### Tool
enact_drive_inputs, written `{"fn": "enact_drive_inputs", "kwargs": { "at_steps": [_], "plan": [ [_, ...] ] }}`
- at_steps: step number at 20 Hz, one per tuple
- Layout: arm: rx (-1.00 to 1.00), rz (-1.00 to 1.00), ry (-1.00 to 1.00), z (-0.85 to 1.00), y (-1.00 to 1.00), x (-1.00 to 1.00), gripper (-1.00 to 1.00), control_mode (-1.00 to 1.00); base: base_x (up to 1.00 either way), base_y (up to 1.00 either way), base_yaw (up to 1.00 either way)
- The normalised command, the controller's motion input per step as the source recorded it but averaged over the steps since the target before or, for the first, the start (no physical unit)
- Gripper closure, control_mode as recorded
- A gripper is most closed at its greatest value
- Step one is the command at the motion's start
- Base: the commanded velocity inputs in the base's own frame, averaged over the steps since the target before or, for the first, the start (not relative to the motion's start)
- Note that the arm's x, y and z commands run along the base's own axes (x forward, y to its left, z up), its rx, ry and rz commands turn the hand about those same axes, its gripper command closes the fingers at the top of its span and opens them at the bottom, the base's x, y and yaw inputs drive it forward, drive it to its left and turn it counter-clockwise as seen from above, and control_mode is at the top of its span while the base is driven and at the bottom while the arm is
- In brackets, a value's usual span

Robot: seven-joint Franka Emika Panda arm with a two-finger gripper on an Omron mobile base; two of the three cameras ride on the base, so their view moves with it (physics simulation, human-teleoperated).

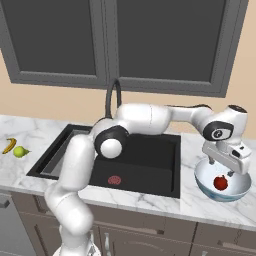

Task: There is a mixed pile of frozen fruits and vegetables on the counter. Locate all the frozen vegetables and place the items in a bowl on the counter. Take all the frozen fruits and defrost them in a running sink.

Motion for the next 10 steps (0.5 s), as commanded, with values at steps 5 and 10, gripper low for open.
{"fn": "enact_drive_inputs", "kwargs": {
  "at_steps": [5, 10],
  "plan": [
    [-0.07, -0.05, -0.09, 0.1, 0.41, -0.03, -1.0, -1.0, 0.0, 0.0, 0.0],
    [-0.08, -0.04, -0.08, 0.03, 0.43, -0.02, -1.0, -1.0, 0.0, 0.0, 0.0]
  ]
}}
